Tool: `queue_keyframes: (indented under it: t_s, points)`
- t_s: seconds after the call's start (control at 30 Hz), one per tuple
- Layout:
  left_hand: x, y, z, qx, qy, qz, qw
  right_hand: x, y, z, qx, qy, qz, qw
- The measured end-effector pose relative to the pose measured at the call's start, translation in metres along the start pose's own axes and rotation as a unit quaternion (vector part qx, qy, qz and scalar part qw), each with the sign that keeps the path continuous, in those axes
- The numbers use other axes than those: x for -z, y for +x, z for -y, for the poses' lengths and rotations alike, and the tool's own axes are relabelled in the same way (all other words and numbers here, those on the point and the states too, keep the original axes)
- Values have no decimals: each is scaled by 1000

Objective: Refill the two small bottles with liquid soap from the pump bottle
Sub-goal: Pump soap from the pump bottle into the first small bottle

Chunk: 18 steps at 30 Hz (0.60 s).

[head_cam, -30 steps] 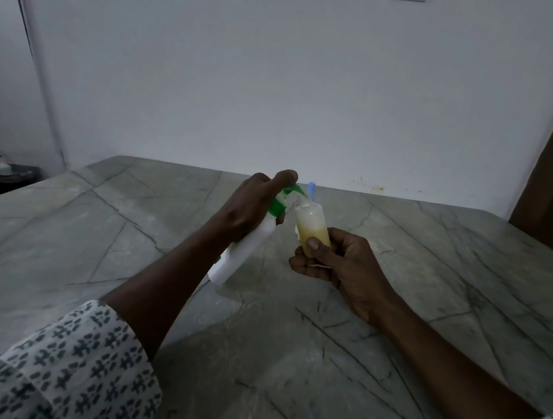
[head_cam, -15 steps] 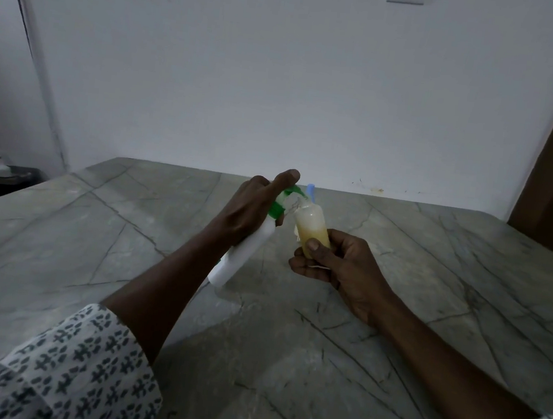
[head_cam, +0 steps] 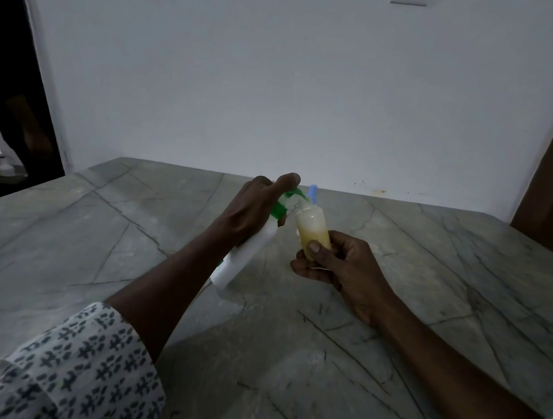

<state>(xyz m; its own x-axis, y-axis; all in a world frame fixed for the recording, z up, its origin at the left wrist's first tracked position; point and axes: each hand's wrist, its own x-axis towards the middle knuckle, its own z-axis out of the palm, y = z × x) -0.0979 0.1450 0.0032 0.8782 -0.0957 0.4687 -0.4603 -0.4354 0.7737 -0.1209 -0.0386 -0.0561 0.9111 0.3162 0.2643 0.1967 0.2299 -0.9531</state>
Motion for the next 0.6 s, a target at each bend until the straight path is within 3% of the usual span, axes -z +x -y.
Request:
queue_keyframes:
  t_s: [0.6]
  points:
    - [0,1,3,-14,-4,-8,1000,9,3,-2,41,-51,-48,997]
